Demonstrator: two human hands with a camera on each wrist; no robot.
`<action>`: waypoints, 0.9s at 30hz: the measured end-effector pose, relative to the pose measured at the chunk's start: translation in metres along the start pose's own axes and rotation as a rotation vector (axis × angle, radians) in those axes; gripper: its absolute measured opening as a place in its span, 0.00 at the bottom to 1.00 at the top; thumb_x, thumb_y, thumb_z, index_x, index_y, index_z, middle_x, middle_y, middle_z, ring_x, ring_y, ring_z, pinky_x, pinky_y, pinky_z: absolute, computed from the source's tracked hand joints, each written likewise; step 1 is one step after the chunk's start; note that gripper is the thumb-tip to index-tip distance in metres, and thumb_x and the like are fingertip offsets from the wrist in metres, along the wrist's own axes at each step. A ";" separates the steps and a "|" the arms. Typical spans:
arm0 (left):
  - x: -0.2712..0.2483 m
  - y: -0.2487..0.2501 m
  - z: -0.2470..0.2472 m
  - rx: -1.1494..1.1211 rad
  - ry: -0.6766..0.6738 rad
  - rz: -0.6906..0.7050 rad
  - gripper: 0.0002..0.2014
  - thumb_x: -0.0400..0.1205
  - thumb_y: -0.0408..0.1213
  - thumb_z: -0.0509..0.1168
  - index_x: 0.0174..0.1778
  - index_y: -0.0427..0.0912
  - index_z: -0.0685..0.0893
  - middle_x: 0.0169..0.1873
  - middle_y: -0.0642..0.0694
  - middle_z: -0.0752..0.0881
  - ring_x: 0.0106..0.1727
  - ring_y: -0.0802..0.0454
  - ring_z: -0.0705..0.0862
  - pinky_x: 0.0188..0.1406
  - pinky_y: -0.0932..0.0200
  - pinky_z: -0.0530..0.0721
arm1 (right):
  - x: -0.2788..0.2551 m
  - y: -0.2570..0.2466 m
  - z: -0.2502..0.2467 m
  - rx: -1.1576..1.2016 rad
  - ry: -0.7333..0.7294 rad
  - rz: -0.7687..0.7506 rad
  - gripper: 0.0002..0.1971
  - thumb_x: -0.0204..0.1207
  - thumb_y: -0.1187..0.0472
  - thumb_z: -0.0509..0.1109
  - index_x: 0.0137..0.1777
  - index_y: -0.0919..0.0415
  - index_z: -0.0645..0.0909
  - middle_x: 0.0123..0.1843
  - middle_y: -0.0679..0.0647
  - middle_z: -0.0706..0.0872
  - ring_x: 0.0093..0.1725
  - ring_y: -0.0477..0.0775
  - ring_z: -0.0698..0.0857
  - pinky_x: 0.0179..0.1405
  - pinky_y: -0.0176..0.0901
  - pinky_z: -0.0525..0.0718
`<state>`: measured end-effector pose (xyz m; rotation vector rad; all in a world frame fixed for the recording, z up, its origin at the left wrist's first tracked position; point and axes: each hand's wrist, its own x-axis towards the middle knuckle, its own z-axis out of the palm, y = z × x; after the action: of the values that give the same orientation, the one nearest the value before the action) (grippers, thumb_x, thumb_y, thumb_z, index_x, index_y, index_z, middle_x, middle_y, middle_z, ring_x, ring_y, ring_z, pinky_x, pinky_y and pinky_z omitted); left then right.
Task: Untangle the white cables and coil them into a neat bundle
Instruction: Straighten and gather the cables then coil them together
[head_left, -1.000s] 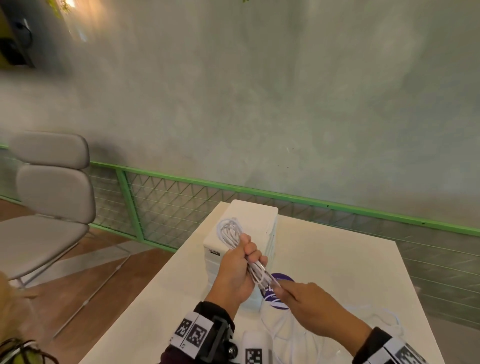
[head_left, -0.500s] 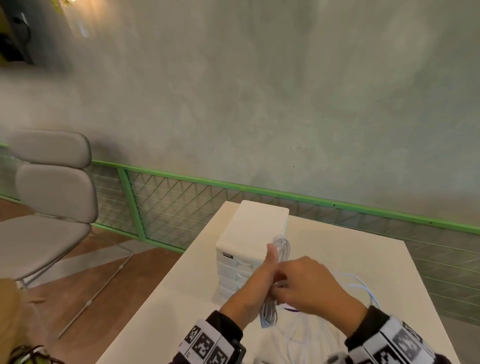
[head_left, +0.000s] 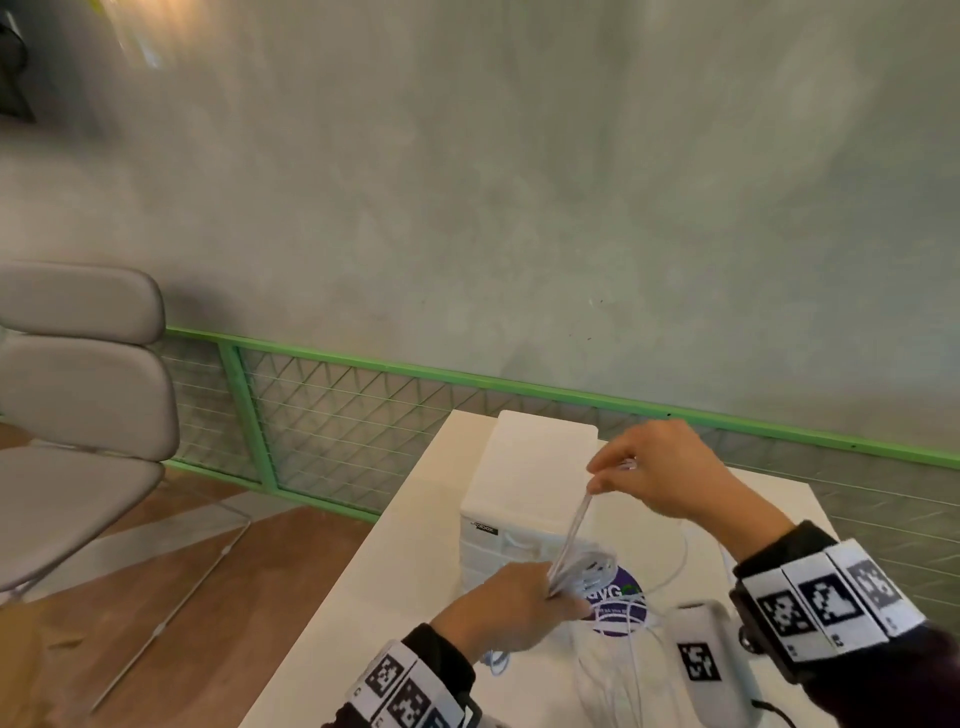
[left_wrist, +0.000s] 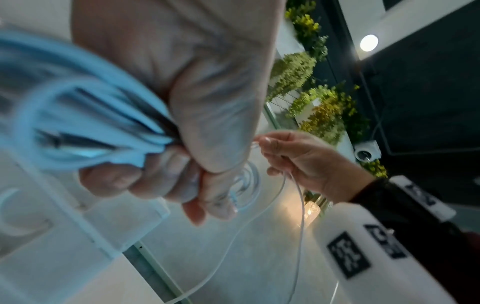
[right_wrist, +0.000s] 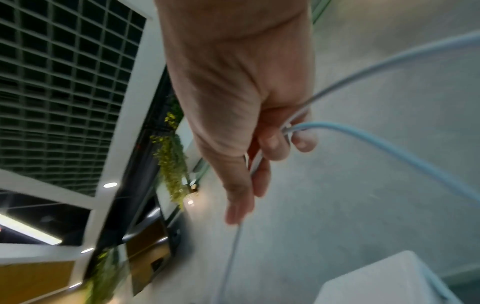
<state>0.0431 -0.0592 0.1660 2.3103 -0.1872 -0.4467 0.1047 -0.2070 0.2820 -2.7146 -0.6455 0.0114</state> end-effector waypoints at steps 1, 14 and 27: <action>-0.001 -0.003 -0.003 -0.113 0.033 0.011 0.11 0.83 0.50 0.59 0.42 0.46 0.76 0.34 0.47 0.76 0.30 0.54 0.71 0.31 0.62 0.68 | 0.003 0.004 0.002 0.057 0.072 0.031 0.11 0.68 0.52 0.77 0.48 0.53 0.90 0.51 0.48 0.91 0.54 0.45 0.85 0.44 0.26 0.71; 0.010 -0.004 -0.016 -0.872 0.349 -0.001 0.15 0.83 0.44 0.62 0.34 0.40 0.79 0.15 0.50 0.71 0.17 0.55 0.68 0.20 0.63 0.71 | -0.003 -0.028 0.079 0.301 0.131 0.124 0.16 0.83 0.61 0.57 0.67 0.51 0.79 0.65 0.48 0.84 0.64 0.51 0.82 0.65 0.38 0.73; 0.024 -0.001 -0.011 -1.233 0.226 -0.109 0.17 0.82 0.48 0.61 0.38 0.40 0.87 0.34 0.43 0.91 0.39 0.49 0.90 0.41 0.55 0.86 | -0.014 -0.018 0.109 1.162 -0.365 0.127 0.35 0.58 0.69 0.81 0.60 0.44 0.70 0.54 0.47 0.86 0.50 0.43 0.88 0.43 0.36 0.86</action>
<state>0.0691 -0.0578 0.1665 1.1347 0.2718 -0.2286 0.0748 -0.1622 0.1850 -1.6093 -0.3603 0.6924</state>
